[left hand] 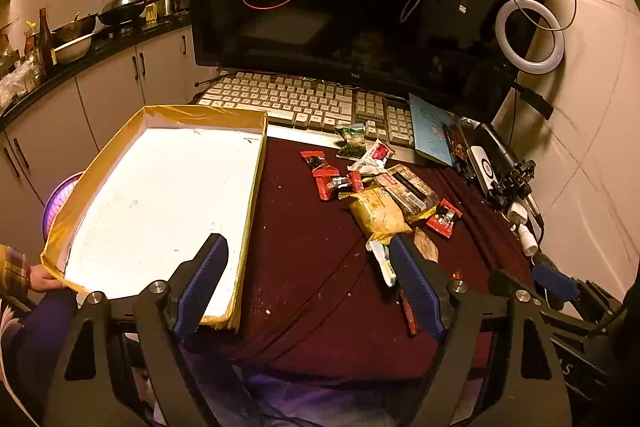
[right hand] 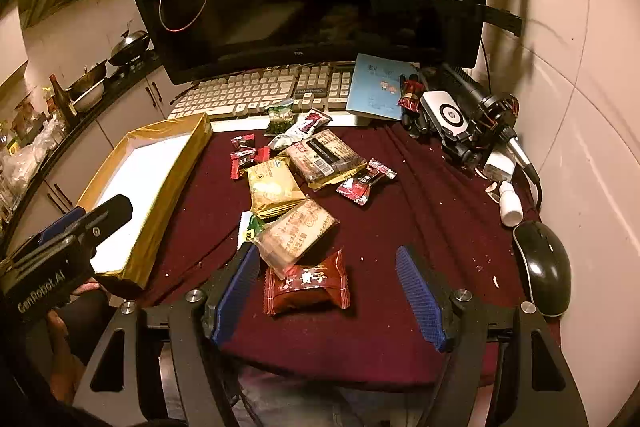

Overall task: Organize snacks
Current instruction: 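Move both tools toward the snack pile on the desk, then grasp the cream pastry packet with the left tool while the right tool grasps the red pastry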

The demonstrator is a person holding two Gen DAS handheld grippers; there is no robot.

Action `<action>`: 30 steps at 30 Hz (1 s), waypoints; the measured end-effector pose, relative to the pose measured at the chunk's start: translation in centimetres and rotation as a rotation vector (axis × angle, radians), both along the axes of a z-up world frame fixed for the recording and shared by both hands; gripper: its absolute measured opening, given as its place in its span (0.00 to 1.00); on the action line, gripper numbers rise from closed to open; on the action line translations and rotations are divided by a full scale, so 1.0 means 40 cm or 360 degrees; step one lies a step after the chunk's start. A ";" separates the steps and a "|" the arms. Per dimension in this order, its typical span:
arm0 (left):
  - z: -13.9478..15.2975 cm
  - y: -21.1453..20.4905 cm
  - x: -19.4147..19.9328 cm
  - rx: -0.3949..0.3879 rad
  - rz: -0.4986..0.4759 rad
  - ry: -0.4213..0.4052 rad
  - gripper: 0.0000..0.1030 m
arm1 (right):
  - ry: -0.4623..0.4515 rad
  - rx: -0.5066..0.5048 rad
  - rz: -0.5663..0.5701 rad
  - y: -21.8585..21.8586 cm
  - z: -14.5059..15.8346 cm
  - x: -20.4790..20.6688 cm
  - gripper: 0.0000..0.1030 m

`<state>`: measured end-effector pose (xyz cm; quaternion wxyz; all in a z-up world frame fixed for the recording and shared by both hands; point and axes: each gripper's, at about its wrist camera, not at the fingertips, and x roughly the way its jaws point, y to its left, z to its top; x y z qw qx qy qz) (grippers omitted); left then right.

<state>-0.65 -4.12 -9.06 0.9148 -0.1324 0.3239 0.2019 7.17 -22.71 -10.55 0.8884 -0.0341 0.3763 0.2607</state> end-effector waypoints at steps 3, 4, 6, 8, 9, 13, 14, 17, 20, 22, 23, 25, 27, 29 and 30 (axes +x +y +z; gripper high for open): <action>-0.011 0.007 0.013 0.0021 0.0003 0.0031 0.81 | -0.0016 -0.0018 0.0003 0.004 -0.006 0.006 0.71; -0.015 0.008 0.020 0.0020 0.0002 0.0046 0.81 | -0.0012 -0.0019 0.0005 0.006 -0.009 0.010 0.71; -0.024 0.010 0.028 0.0015 0.0000 0.0054 0.81 | -0.0015 -0.0031 0.0009 0.009 -0.014 0.015 0.71; -0.033 0.007 0.035 0.0019 -0.0007 0.0068 0.81 | -0.0011 -0.0047 0.0010 0.011 -0.016 0.022 0.71; -0.036 0.006 0.036 0.0020 -0.0014 0.0071 0.81 | -0.0005 -0.0051 0.0012 0.012 -0.018 0.025 0.71; -0.049 0.007 0.045 -0.0012 -0.0053 0.0081 0.81 | 0.0023 -0.0050 0.0023 0.016 -0.033 0.044 0.70; -0.054 0.010 0.048 -0.0044 -0.0075 0.0077 0.81 | 0.0033 -0.0047 0.0030 0.014 -0.038 0.052 0.70; -0.065 0.018 0.058 -0.0130 -0.0117 0.0076 0.81 | 0.0057 -0.0018 0.0035 0.000 -0.054 0.072 0.70; -0.078 0.023 0.068 -0.0172 -0.0154 0.0091 0.81 | 0.0100 0.0002 0.0096 0.000 -0.077 0.078 0.70; -0.086 0.028 0.070 -0.0209 -0.0181 0.0097 0.81 | 0.0160 -0.0011 0.0127 0.007 -0.097 0.074 0.70; -0.089 0.029 0.070 -0.0224 -0.0185 0.0095 0.81 | 0.0161 -0.0002 0.0154 0.014 -0.109 0.072 0.70; -0.094 0.031 0.070 -0.0247 -0.0197 0.0095 0.81 | 0.0165 -0.0011 0.0197 0.031 -0.136 0.072 0.70; -0.096 0.030 0.075 -0.0257 -0.0217 0.0091 0.81 | 0.0165 -0.0012 0.0221 0.047 -0.158 0.076 0.70; -0.098 0.024 0.087 -0.0234 -0.0233 0.0108 0.81 | 0.0184 -0.0025 0.0214 0.057 -0.174 0.084 0.70; -0.098 0.020 0.097 -0.0226 -0.0248 0.0117 0.81 | 0.0203 -0.0016 0.0207 0.061 -0.184 0.092 0.70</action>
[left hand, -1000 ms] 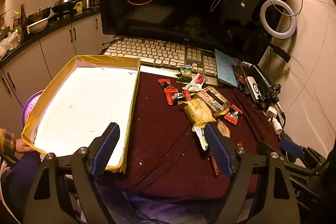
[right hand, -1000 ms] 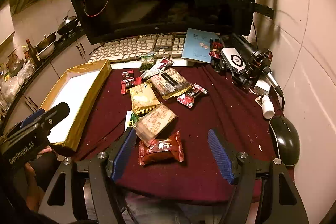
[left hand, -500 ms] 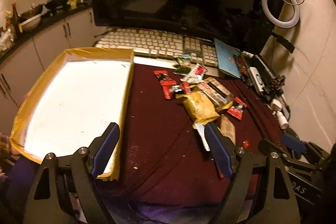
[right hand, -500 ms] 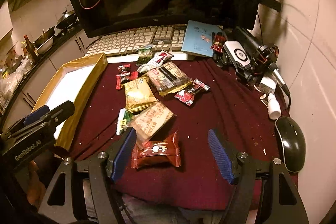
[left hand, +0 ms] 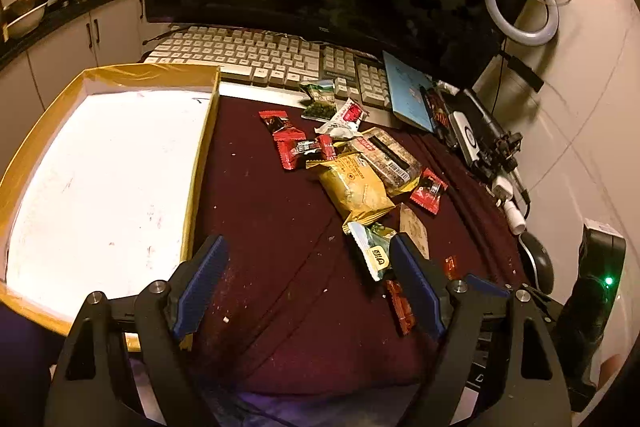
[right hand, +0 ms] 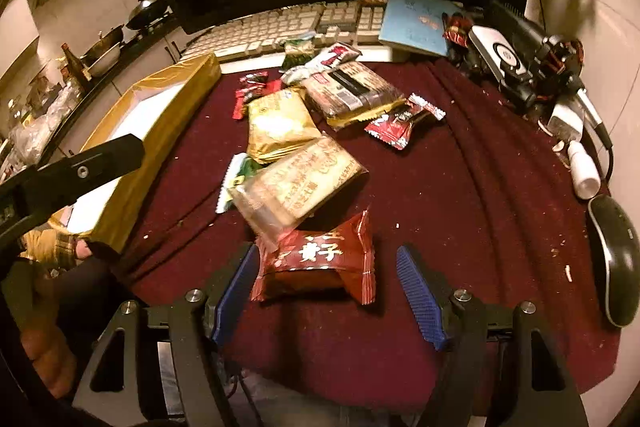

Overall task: Organize snacks
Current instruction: 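Grasp the cream pastry packet with the left tool while the right tool grasps the red pastry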

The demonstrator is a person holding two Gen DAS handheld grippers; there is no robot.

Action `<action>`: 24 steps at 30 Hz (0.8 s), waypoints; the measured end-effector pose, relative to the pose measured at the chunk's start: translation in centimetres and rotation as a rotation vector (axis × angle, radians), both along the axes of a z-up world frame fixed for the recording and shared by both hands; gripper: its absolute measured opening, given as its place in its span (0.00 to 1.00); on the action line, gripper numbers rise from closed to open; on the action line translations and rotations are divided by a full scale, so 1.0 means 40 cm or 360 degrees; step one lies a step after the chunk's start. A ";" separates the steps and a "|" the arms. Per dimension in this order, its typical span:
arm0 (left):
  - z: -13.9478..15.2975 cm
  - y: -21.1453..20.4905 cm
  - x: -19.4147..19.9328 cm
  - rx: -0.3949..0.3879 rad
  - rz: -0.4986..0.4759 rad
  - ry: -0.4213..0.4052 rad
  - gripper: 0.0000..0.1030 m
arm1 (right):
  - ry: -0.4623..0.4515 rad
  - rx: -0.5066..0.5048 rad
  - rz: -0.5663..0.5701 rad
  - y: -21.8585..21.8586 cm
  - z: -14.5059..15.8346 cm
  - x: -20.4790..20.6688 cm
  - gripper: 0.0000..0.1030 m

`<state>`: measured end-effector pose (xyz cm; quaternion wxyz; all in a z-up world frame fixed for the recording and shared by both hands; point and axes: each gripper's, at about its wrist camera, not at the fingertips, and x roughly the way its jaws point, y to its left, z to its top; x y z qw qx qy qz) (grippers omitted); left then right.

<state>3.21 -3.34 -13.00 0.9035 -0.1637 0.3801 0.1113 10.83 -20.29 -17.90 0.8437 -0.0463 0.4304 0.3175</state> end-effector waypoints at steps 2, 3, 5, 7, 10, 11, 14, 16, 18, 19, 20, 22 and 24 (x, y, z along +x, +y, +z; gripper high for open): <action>0.001 -0.006 0.015 0.0008 -0.0025 -0.0001 0.81 | 0.0065 0.0017 0.0005 -0.001 -0.007 0.004 0.70; 0.001 -0.012 0.028 0.0018 -0.0040 0.0007 0.81 | 0.0084 0.0023 0.0017 0.003 -0.013 0.007 0.70; 0.001 -0.031 0.058 0.0028 -0.0099 0.0023 0.81 | 0.0071 0.0001 0.0035 0.017 -0.028 0.001 0.67; -0.005 -0.057 0.100 0.0035 -0.0185 0.0046 0.81 | -0.0014 -0.0122 0.0043 0.030 -0.031 -0.011 0.49; -0.020 -0.102 0.151 0.0079 -0.0299 0.0078 0.81 | -0.0032 -0.0137 0.0072 0.023 -0.031 -0.016 0.45; -0.028 -0.120 0.169 0.0091 -0.0352 0.0095 0.81 | -0.0036 -0.0127 0.0081 0.016 -0.032 -0.017 0.44; -0.048 -0.150 0.207 0.0104 -0.0447 0.0137 0.73 | -0.0066 -0.0108 0.0136 0.004 -0.033 -0.025 0.43; -0.068 -0.167 0.232 0.0115 -0.0493 0.0190 0.67 | -0.0067 -0.0107 0.0146 -0.014 -0.032 -0.021 0.42; -0.087 -0.180 0.246 0.0098 -0.0540 0.0228 0.63 | -0.0072 -0.0108 0.0137 -0.035 -0.030 -0.016 0.42; -0.096 -0.188 0.250 0.0102 -0.0551 0.0248 0.60 | -0.0071 -0.0112 0.0123 -0.043 -0.029 -0.012 0.42; -0.103 -0.196 0.251 0.0111 -0.0561 0.0262 0.54 | -0.0061 -0.0107 0.0104 -0.053 -0.027 -0.006 0.41; -0.107 -0.209 0.243 0.0153 -0.0558 0.0256 0.48 | -0.0055 -0.0112 0.0093 -0.061 -0.028 0.003 0.41; -0.105 -0.214 0.232 0.0141 -0.0563 0.0245 0.36 | -0.0051 -0.0122 0.0063 -0.071 -0.031 0.009 0.41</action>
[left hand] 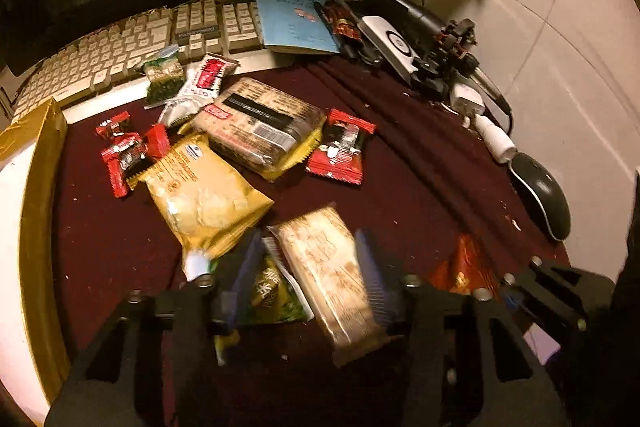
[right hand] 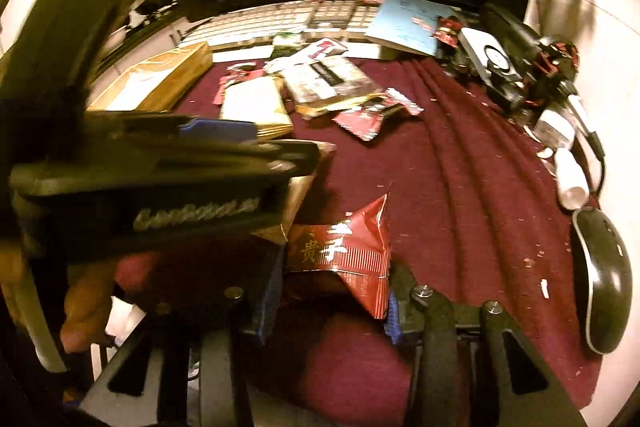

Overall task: Organize snacks
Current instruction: 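Grasp the cream pastry packet with the left tool while the right tool grasps the red pastry, then carry both packets over the tray and open both tools to drop them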

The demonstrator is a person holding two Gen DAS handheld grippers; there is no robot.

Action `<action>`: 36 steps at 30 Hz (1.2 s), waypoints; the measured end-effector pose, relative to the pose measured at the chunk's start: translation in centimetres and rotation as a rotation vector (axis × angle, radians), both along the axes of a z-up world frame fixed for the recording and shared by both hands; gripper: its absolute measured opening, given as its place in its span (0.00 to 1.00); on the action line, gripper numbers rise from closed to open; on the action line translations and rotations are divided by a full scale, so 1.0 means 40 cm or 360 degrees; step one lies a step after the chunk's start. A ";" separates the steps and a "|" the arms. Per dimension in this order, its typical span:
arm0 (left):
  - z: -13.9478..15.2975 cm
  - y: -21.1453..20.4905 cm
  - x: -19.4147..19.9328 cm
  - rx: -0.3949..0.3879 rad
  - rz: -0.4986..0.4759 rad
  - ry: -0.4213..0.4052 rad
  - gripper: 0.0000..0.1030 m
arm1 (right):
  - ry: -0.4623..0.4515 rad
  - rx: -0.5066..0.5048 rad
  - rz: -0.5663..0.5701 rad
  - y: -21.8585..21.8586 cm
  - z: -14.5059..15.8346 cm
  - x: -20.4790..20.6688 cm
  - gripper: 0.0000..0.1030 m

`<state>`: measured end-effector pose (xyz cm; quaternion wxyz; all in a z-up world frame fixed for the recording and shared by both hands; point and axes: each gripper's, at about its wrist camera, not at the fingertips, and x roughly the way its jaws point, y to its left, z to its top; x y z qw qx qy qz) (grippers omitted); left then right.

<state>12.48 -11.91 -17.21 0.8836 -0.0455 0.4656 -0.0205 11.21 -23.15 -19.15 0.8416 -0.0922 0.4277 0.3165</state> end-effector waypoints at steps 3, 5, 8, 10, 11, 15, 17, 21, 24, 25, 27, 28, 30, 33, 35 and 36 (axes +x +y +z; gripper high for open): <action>0.000 0.004 -0.006 -0.0054 0.0011 0.0004 0.25 | -0.0006 -0.0012 -0.0003 -0.009 0.000 0.005 0.41; -0.004 0.005 0.004 -0.0074 0.0029 0.0023 0.25 | -0.0017 -0.0019 0.0011 -0.005 0.001 0.000 0.41; -0.007 0.016 0.025 -0.0074 0.0081 0.0104 0.42 | -0.0028 -0.0032 0.0029 -0.006 0.002 -0.002 0.41; -0.014 0.023 0.040 -0.0050 0.0112 0.0165 0.62 | -0.0017 -0.0023 0.0028 -0.010 0.001 0.001 0.41; -0.021 0.024 0.044 -0.0024 0.0117 0.0203 0.67 | -0.0017 -0.0021 0.0028 -0.009 0.001 0.001 0.41; -0.032 0.015 0.054 -0.0016 0.0136 0.0262 0.66 | -0.0017 -0.0030 0.0041 -0.008 0.001 -0.001 0.41; -0.045 -0.010 0.064 0.0074 0.0128 0.0282 0.66 | -0.0020 -0.0034 0.0045 -0.007 0.002 -0.003 0.41; -0.042 -0.029 0.065 0.0122 0.0082 0.0219 0.30 | -0.0006 -0.0025 0.0045 -0.008 0.001 0.003 0.41; -0.012 0.007 0.042 -0.0055 0.0060 0.0097 0.30 | -0.0032 0.0000 0.0026 -0.019 0.012 0.004 0.41; -0.001 0.024 0.031 -0.0080 0.0075 0.0053 0.30 | -0.0034 0.0033 0.0019 -0.023 0.019 0.006 0.41; 0.017 0.060 0.013 -0.0206 0.0096 -0.0012 0.30 | -0.0039 0.0046 0.0015 -0.023 0.027 0.008 0.41; 0.028 0.076 0.001 -0.0279 0.0112 -0.0047 0.30 | -0.0054 0.0051 0.0011 -0.025 0.031 0.005 0.41; 0.058 0.108 -0.027 -0.0404 0.0158 -0.0119 0.30 | -0.0065 0.0080 0.0001 -0.023 0.042 0.004 0.41; 0.130 0.153 -0.109 -0.0582 0.0239 -0.0230 0.30 | -0.0118 0.0130 -0.0041 -0.016 0.074 0.000 0.41; 0.166 0.186 -0.151 -0.0508 0.0335 -0.0291 0.30 | -0.0163 0.0204 0.0024 0.012 0.109 -0.020 0.41; 0.175 0.214 -0.172 -0.0405 0.0430 -0.0307 0.30 | -0.0171 0.0219 0.0052 0.028 0.117 -0.023 0.41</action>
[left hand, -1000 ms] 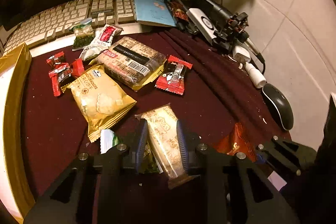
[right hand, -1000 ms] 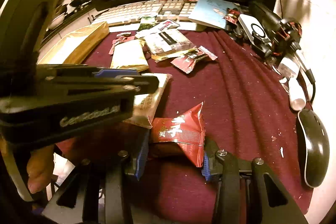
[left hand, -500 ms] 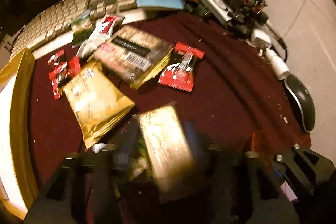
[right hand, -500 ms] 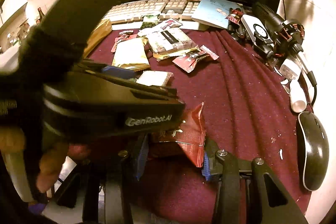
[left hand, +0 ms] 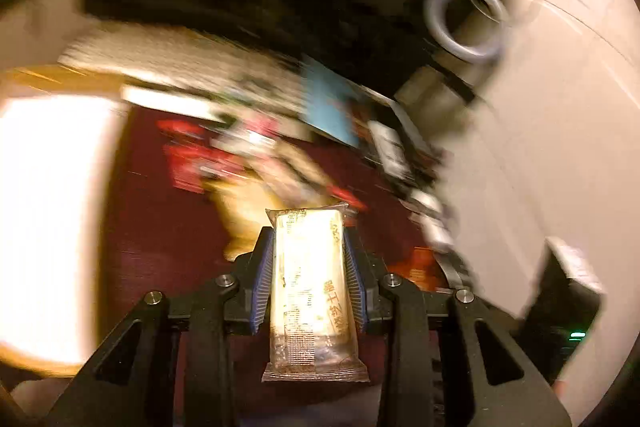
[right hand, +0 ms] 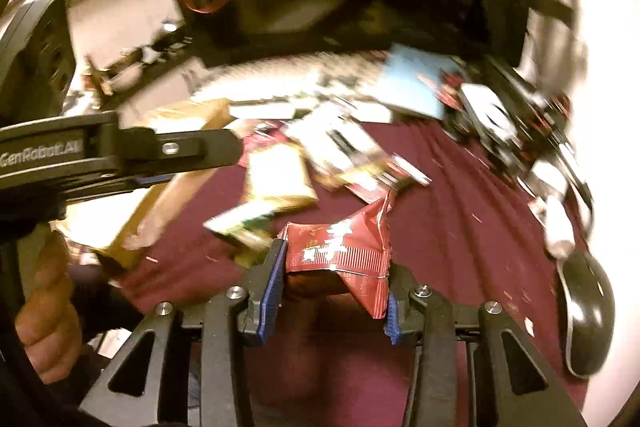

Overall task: Organize snacks
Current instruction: 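Carry both packets over the tray and open both tools to drop them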

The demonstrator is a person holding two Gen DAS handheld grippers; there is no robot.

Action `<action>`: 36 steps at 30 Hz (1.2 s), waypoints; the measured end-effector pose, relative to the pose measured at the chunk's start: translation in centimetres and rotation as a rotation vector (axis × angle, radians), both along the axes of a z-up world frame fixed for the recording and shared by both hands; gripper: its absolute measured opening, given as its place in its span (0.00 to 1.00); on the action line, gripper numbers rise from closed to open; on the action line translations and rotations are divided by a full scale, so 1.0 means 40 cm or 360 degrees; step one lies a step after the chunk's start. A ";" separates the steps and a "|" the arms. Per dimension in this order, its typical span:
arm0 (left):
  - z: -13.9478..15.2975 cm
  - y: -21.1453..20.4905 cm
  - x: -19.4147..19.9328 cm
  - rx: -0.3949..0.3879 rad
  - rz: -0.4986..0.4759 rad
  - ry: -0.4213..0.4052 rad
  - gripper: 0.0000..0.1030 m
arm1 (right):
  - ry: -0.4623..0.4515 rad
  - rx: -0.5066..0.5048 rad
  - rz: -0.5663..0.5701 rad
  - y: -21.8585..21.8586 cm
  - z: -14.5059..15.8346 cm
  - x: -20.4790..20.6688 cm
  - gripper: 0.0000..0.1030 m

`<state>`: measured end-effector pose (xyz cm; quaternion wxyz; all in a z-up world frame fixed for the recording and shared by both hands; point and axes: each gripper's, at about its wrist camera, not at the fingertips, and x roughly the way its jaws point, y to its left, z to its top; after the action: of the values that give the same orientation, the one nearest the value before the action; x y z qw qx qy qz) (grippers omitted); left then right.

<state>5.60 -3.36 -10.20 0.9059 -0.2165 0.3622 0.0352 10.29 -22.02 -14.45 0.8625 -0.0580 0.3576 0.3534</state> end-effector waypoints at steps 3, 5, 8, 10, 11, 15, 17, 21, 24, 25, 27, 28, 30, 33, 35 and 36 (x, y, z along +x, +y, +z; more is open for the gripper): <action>-0.005 0.102 -0.055 -0.0003 0.0204 0.0047 0.30 | -0.0035 -0.0002 0.0175 0.100 0.023 -0.028 0.41; -0.002 0.147 -0.103 0.0047 0.0312 0.0020 0.30 | -0.0029 0.0016 0.0302 0.167 0.034 -0.047 0.41; -0.025 0.221 -0.148 0.0045 0.0459 0.0088 0.30 | -0.0020 0.0013 0.0466 0.260 0.046 -0.077 0.41; -0.037 0.268 -0.175 0.0025 0.0524 0.0088 0.30 | -0.0033 -0.0023 0.0574 0.339 0.049 -0.100 0.41; -0.045 0.291 -0.186 0.0035 0.0557 0.0096 0.30 | -0.0032 -0.0036 0.0632 0.378 0.049 -0.112 0.41; -0.076 0.362 -0.218 0.0080 0.0694 0.0135 0.30 | -0.0036 -0.0067 0.0782 0.498 0.039 -0.147 0.41; -0.097 0.389 -0.225 0.0093 0.0735 0.0164 0.30 | -0.0022 -0.0096 0.0811 0.547 0.025 -0.156 0.41; -0.138 0.448 -0.228 0.0069 0.0786 0.0214 0.30 | 0.0016 -0.0145 0.0859 0.613 -0.005 -0.168 0.41; -0.158 0.458 -0.215 0.0110 0.0803 0.0251 0.30 | 0.0007 -0.0191 0.0877 0.645 -0.030 -0.173 0.41; -0.169 0.466 -0.214 0.0100 0.0802 0.0263 0.30 | -0.0001 -0.0203 0.0880 0.655 -0.038 -0.177 0.41; -0.185 0.472 -0.206 0.0103 0.0799 0.0295 0.30 | -0.0031 -0.0253 0.0867 0.676 -0.060 -0.185 0.41; -0.187 0.472 -0.209 0.0116 0.0799 0.0298 0.30 | -0.0055 -0.0280 0.0859 0.678 -0.070 -0.183 0.41; -0.197 0.467 -0.199 0.0137 0.0802 0.0322 0.30 | -0.0118 -0.0332 0.0845 0.686 -0.087 -0.192 0.41; -0.207 0.458 -0.194 0.0145 0.0774 0.0350 0.31 | -0.0183 -0.0355 0.0841 0.687 -0.101 -0.202 0.42; -0.206 0.457 -0.196 0.0132 0.0779 0.0335 0.35 | -0.0194 -0.0354 0.0850 0.686 -0.101 -0.207 0.44; -0.201 0.457 -0.202 0.0115 0.0792 0.0303 0.37 | -0.0198 -0.0348 0.0860 0.681 -0.100 -0.210 0.45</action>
<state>-2.48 14.94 -18.25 0.8384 -0.2620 0.3799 0.2901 1.87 5.22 -18.44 0.7460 -0.2651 0.3115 0.5255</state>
